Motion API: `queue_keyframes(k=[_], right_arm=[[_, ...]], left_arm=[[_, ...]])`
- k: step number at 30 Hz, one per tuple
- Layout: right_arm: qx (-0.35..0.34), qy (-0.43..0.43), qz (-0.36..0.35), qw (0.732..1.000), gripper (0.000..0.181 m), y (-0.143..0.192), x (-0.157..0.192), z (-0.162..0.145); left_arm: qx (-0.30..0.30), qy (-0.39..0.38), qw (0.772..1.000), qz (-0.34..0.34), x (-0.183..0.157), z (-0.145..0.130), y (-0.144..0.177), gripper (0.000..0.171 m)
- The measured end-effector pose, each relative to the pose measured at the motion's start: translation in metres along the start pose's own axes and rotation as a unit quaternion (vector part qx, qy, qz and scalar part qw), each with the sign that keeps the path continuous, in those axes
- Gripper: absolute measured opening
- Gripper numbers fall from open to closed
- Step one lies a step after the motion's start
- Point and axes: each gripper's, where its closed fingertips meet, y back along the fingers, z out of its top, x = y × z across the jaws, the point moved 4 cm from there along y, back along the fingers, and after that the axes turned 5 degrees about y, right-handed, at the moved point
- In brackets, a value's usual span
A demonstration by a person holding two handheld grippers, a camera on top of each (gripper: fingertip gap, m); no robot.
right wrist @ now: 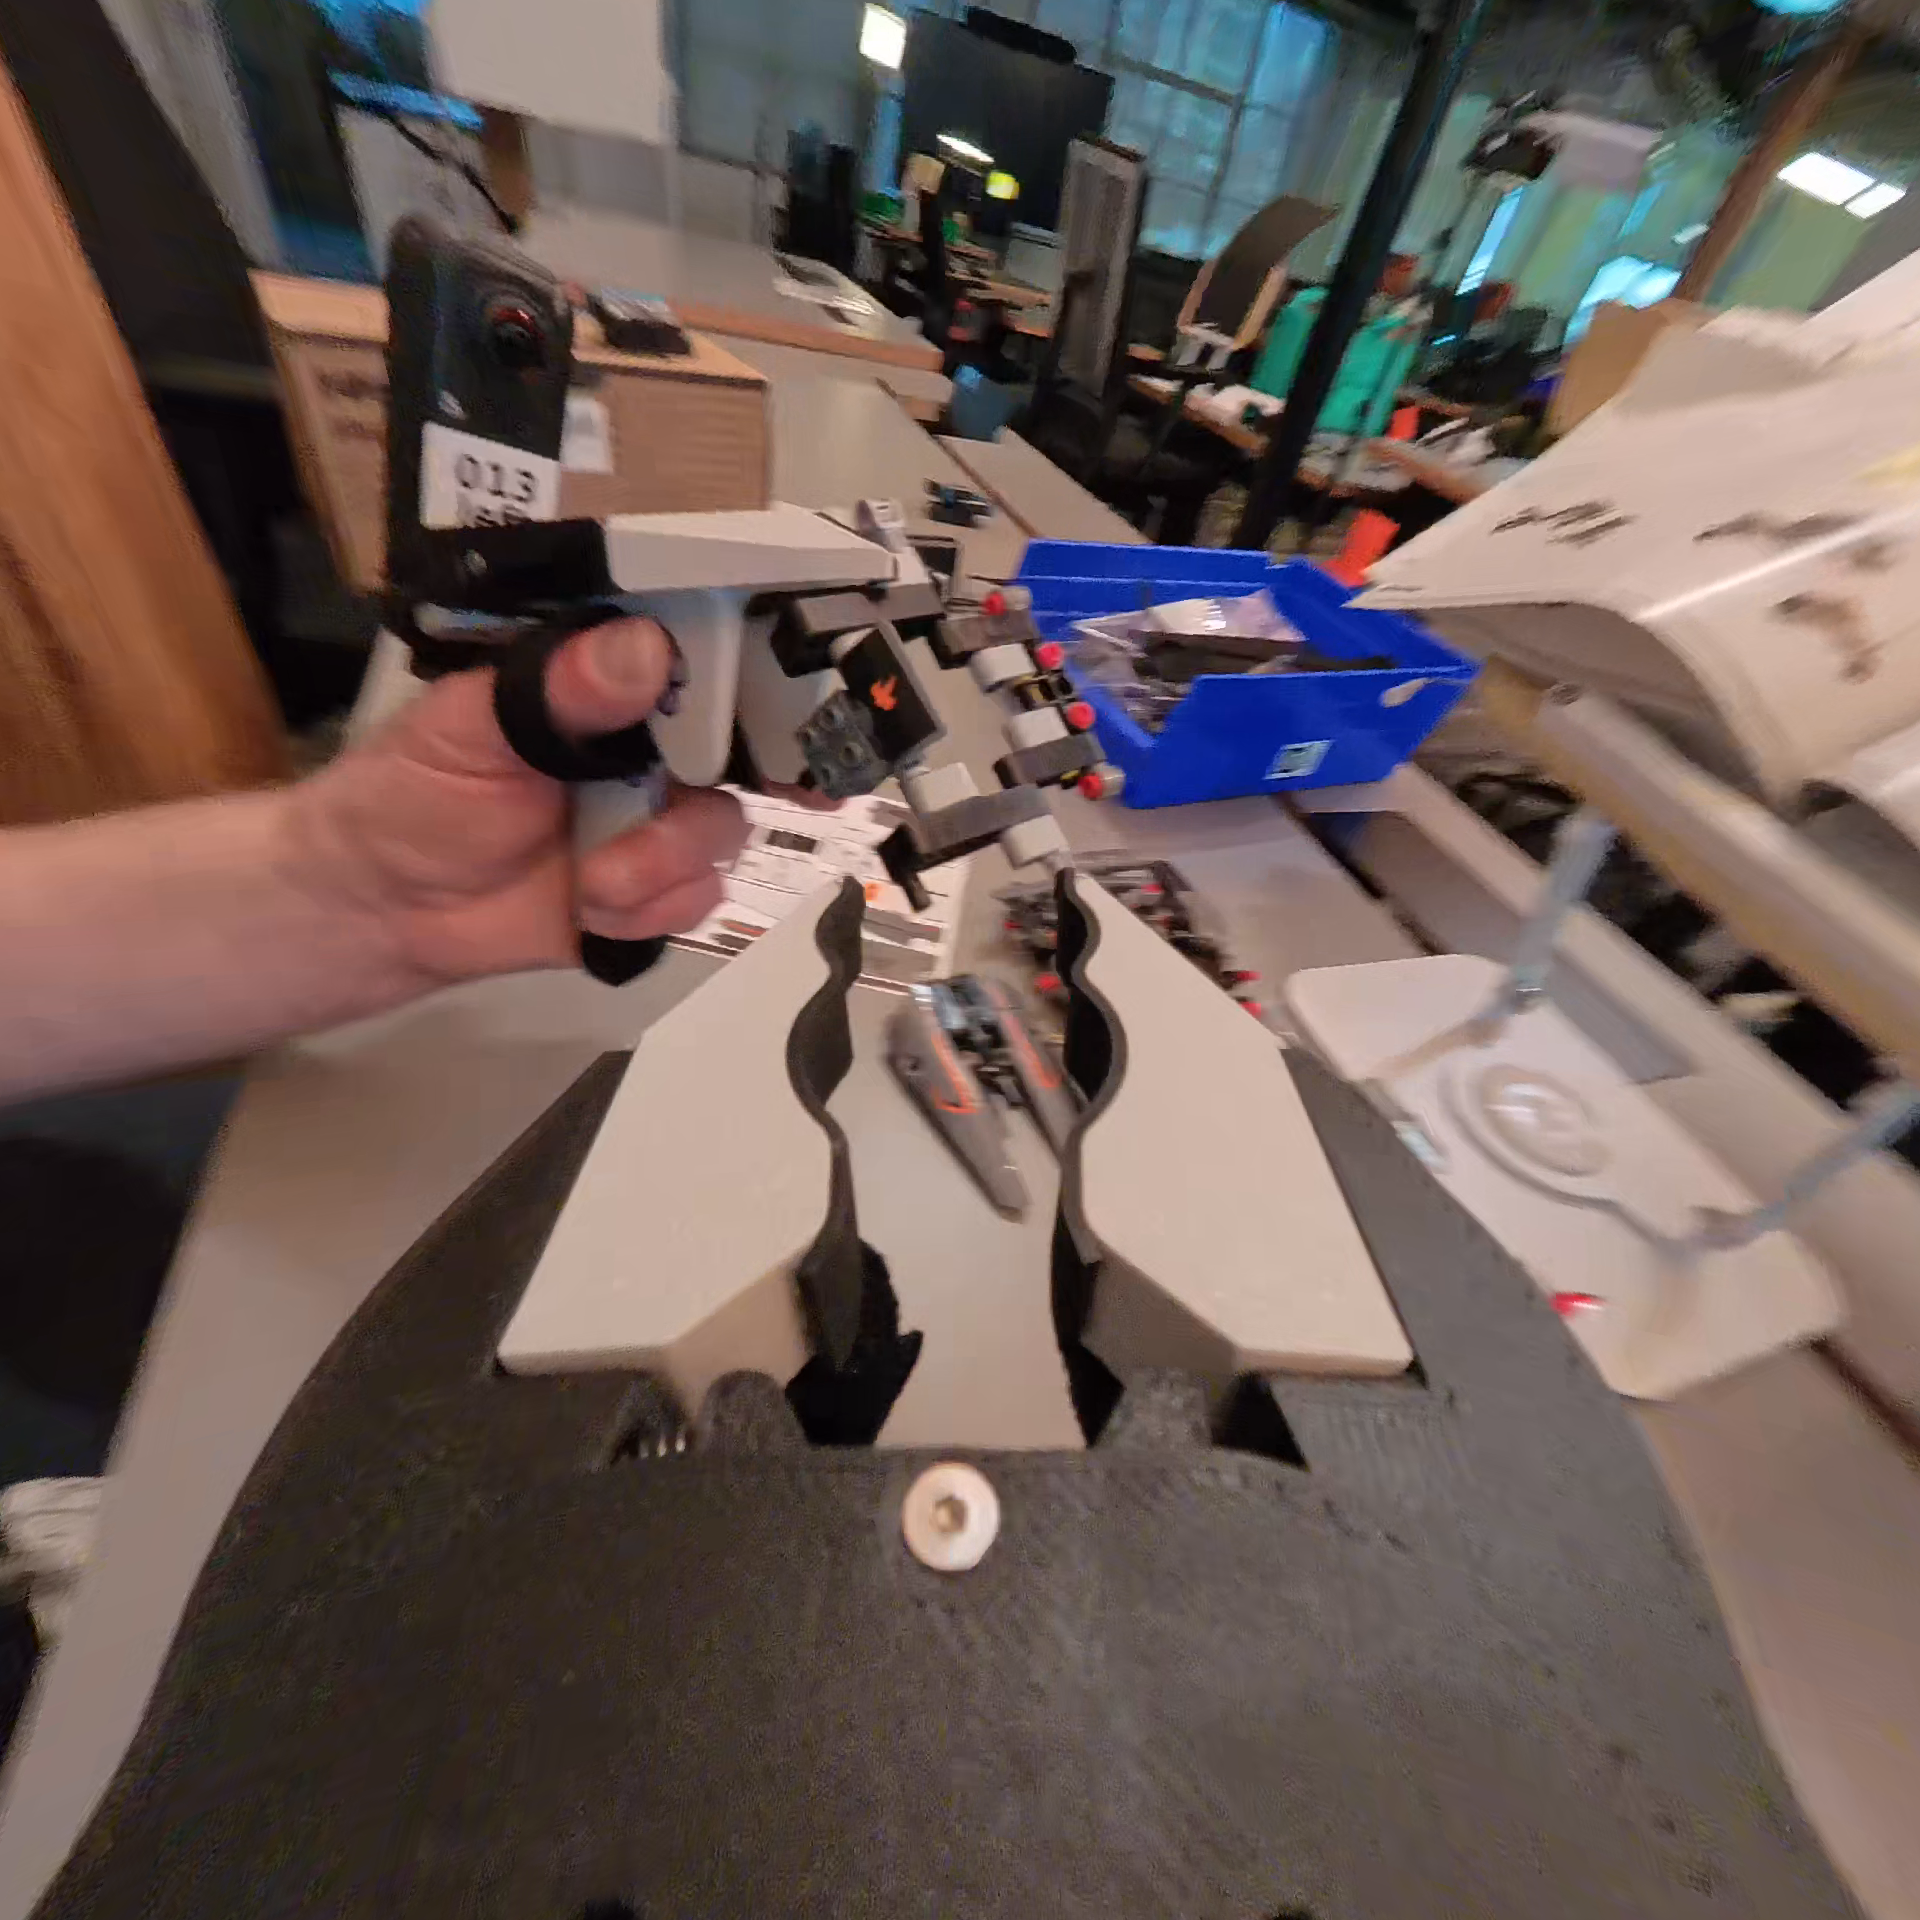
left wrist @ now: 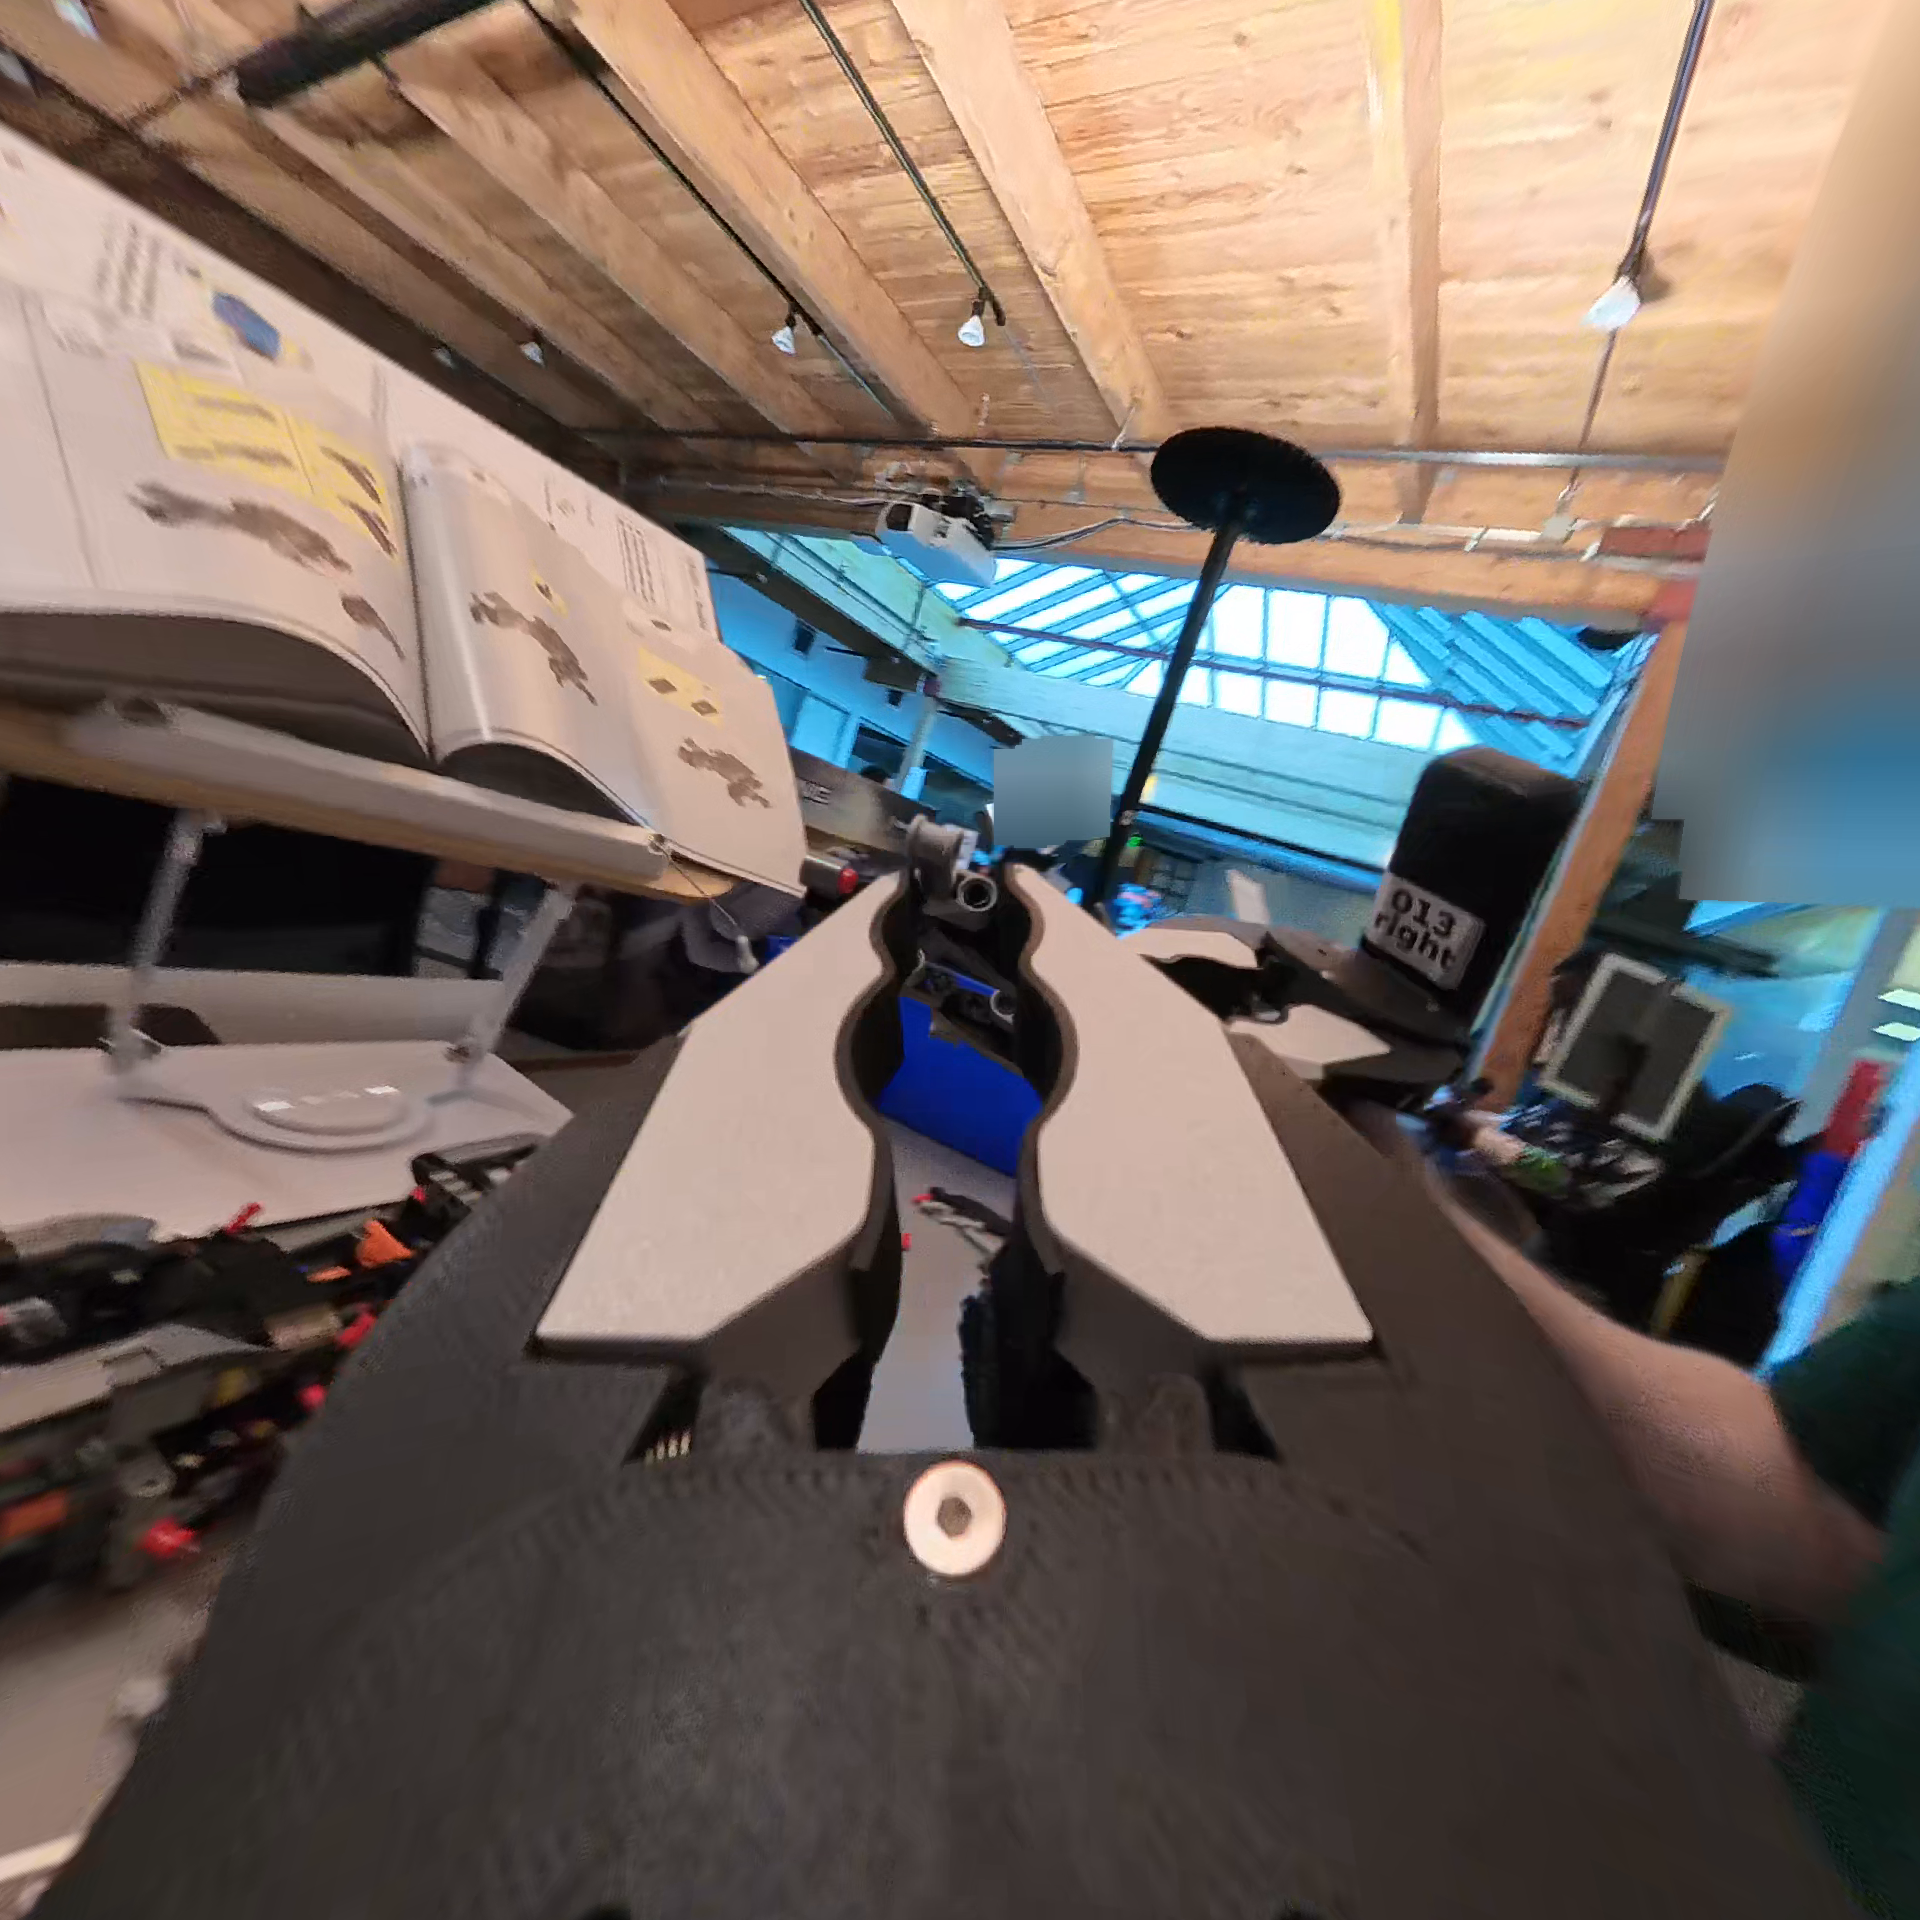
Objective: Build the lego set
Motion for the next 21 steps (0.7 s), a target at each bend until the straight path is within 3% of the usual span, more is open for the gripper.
queue_keyframes(k=[6, 21], right_arm=[[-0.043, -0.118, 0.048, 0.991, 0.041, -0.003, -0.008, -0.003], [-0.047, -0.222, 0.054, 0.972, 0.040, -0.013, -0.013, -0.002]], left_arm=[[0.005, -0.085, 0.996, 0.012, -0.009, 0.003, -0.009, 0.012], [-0.020, -0.191, 0.980, 0.046, -0.017, 0.001, -0.024, 0.012]])
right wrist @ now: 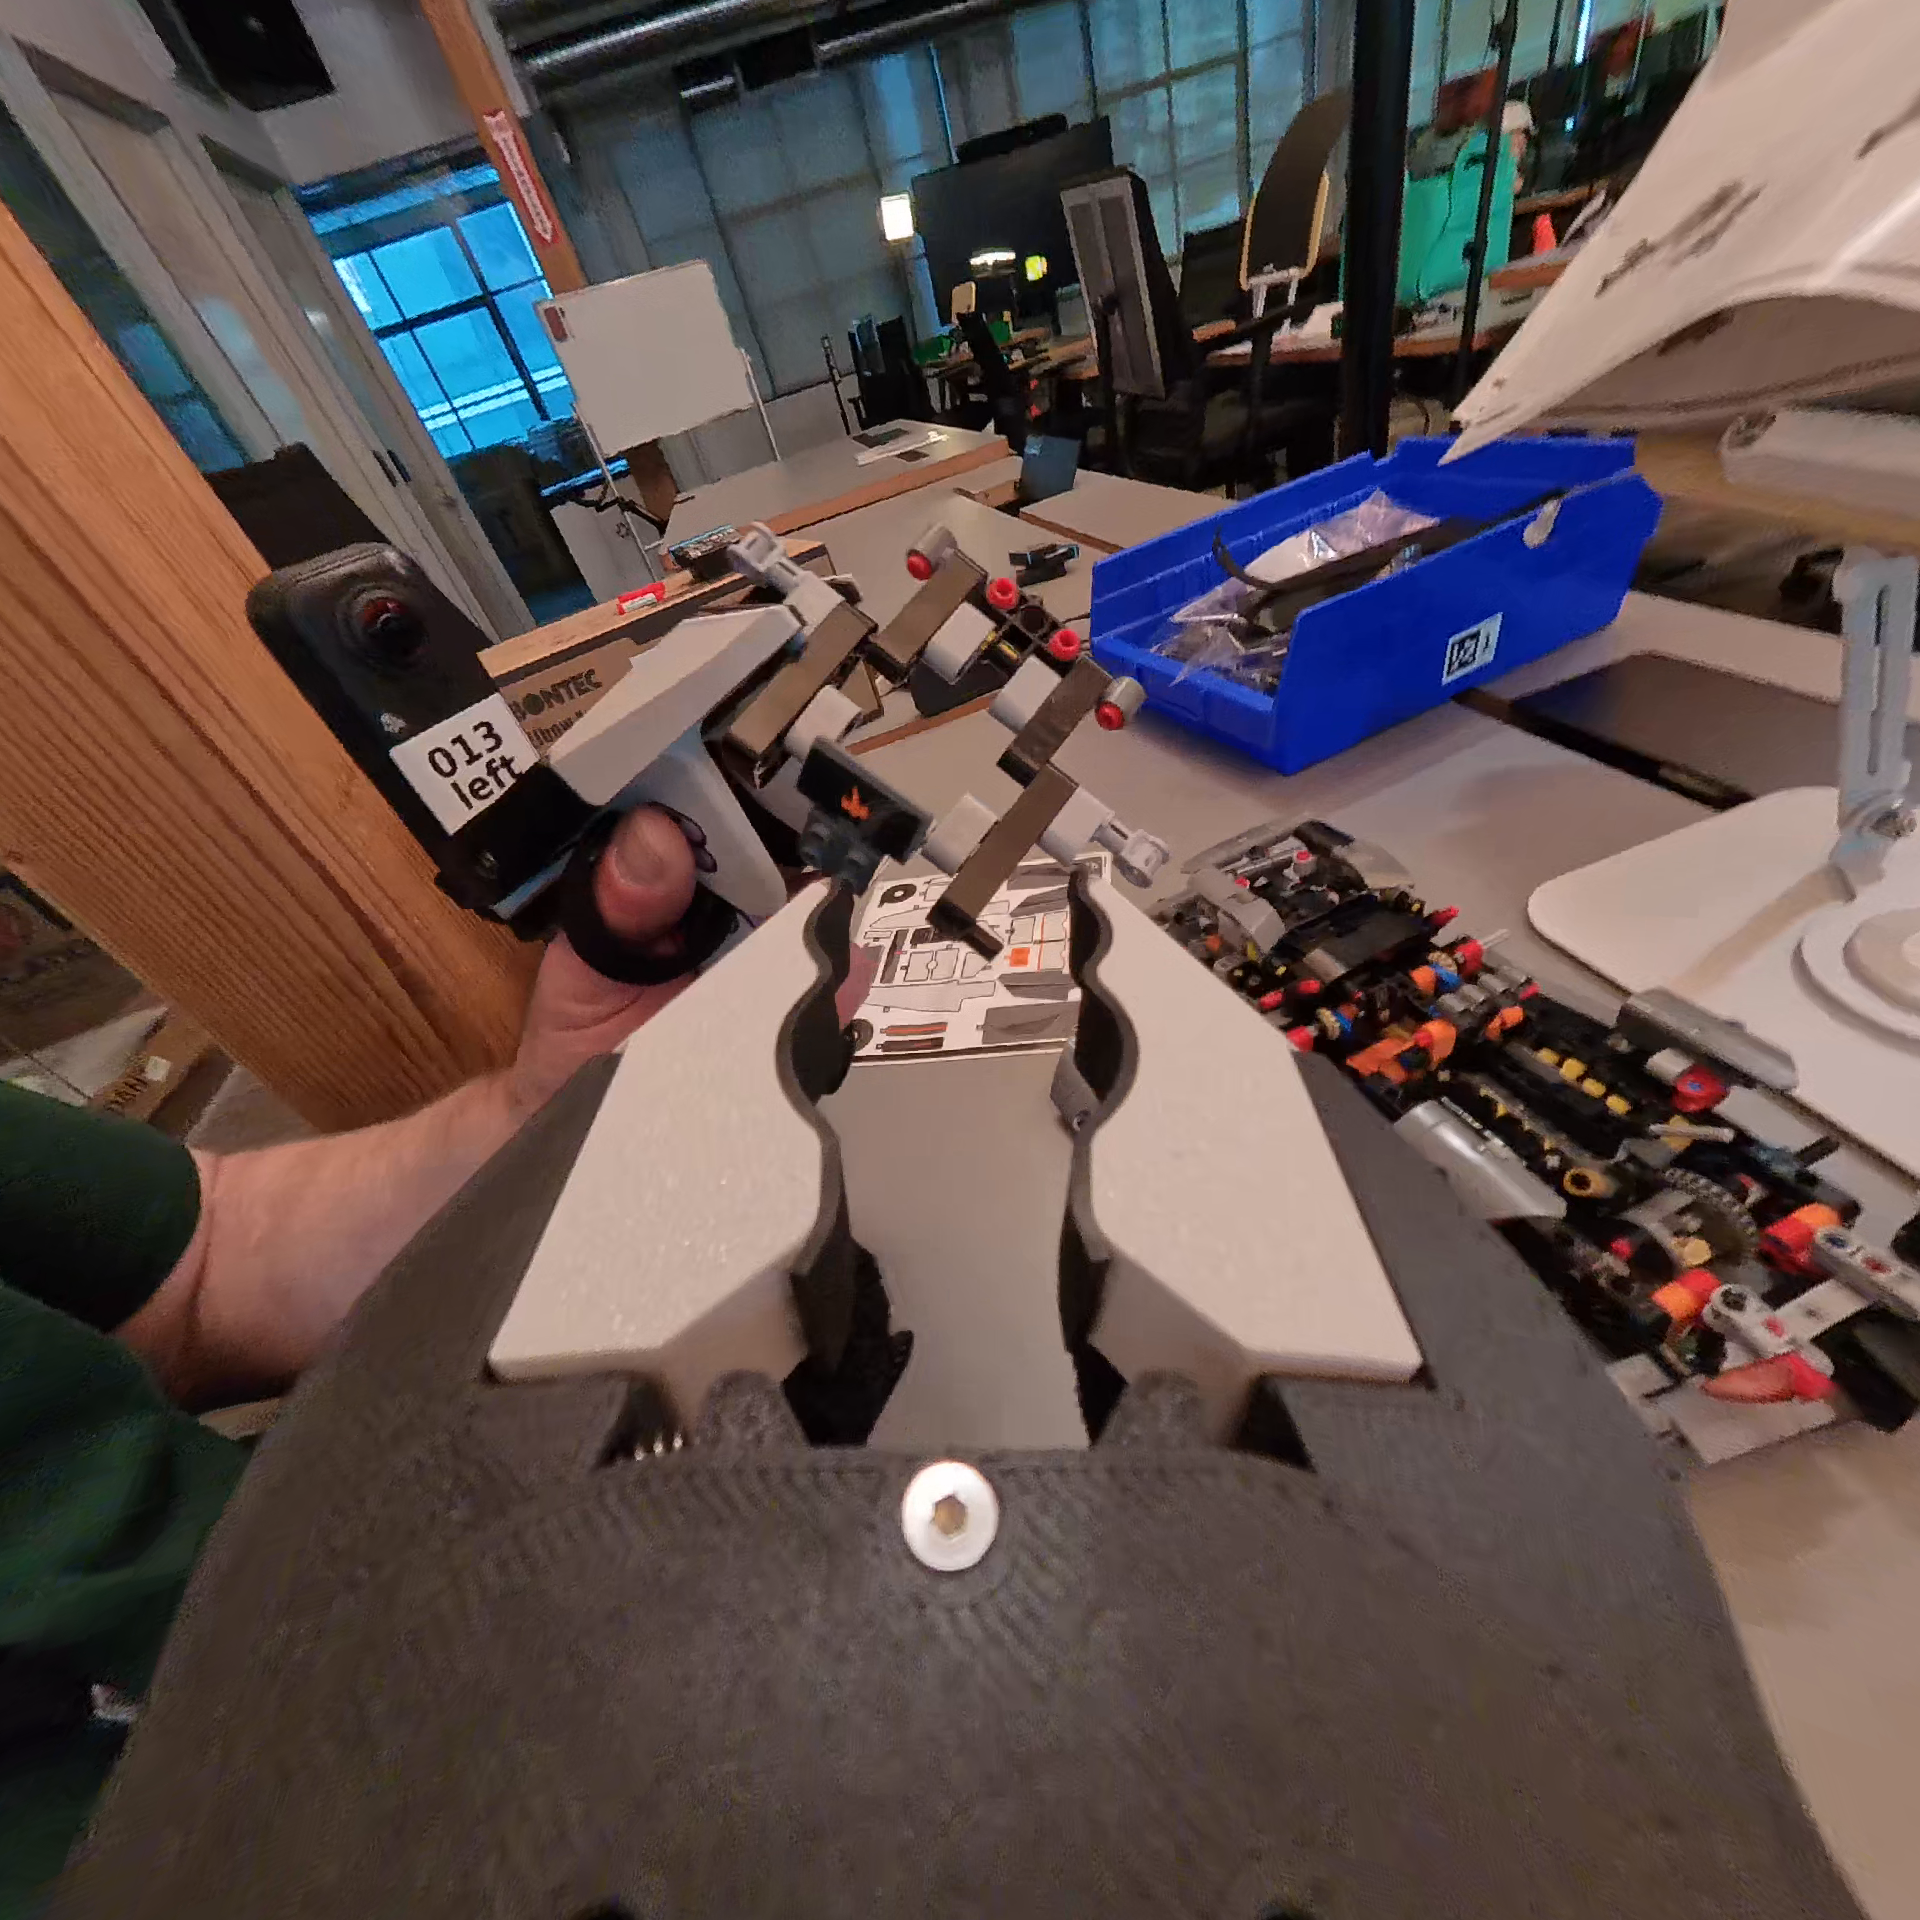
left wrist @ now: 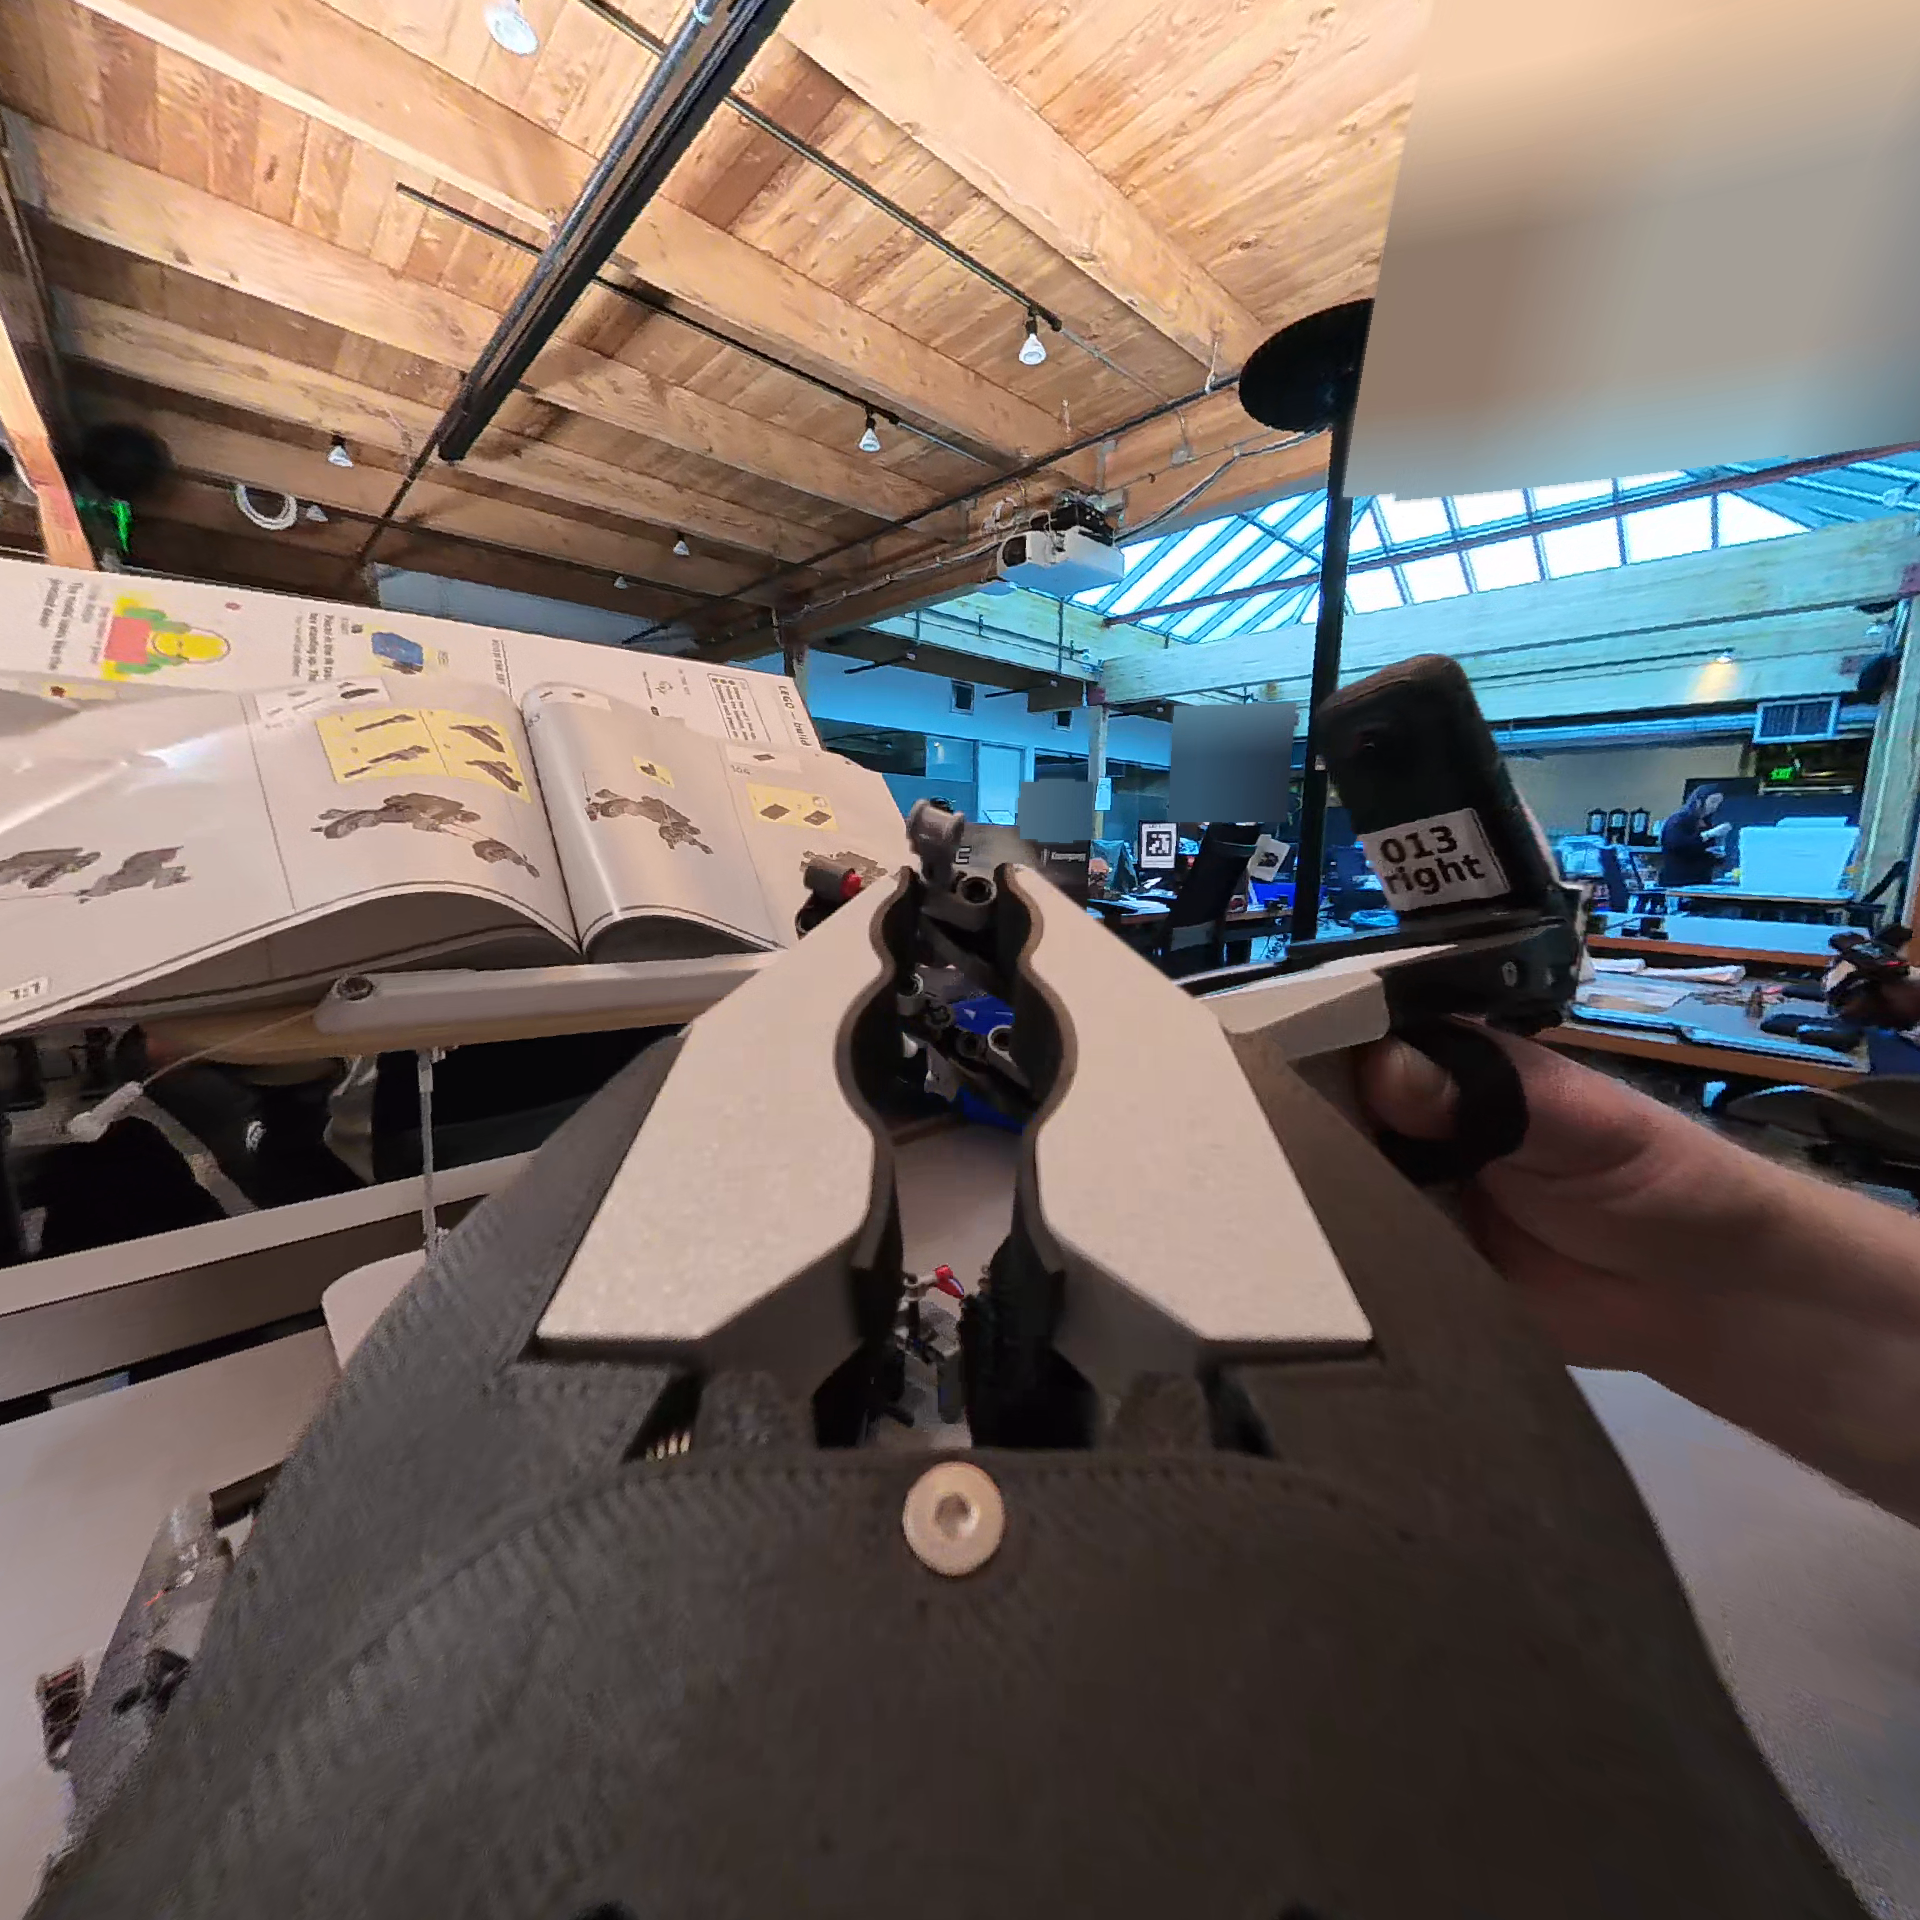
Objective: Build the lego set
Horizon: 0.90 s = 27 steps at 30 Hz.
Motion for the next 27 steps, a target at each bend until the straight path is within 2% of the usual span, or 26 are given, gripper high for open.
queue_keyframes(k=[5, 9, 17, 20, 26, 27], right_arm=[[0.019, -0.035, 0.008, 0.999, 0.041, -0.007, -0.003, -0.010], [-0.011, -0.062, 0.041, 0.997, 0.040, -0.002, -0.003, -0.009], [-0.005, -0.114, 0.081, 0.990, 0.035, -0.005, -0.005, -0.022], [-0.014, -0.114, 0.097, 0.989, 0.029, -0.006, -0.002, -0.021], [-0.034, -0.101, 0.073, 0.992, 0.025, -0.001, -0.010, -0.018], [-0.037, -0.095, 0.069, 0.992, 0.015, 0.000, -0.011, -0.017]], left_arm=[[-0.004, 0.006, 1.000, -0.004, -0.002, -0.002, -0.002, 0.011], [-0.006, 0.012, 1.000, -0.011, -0.003, -0.001, -0.003, 0.011], [-0.010, 0.050, 0.998, -0.028, -0.004, -0.005, -0.008, 0.011], [-0.010, 0.068, 0.997, -0.040, -0.004, -0.008, -0.010, 0.011], [-0.018, 0.101, 0.993, -0.053, 0.002, -0.012, -0.010, 0.011], [-0.015, 0.103, 0.993, -0.052, 0.004, -0.013, -0.010, 0.012]])
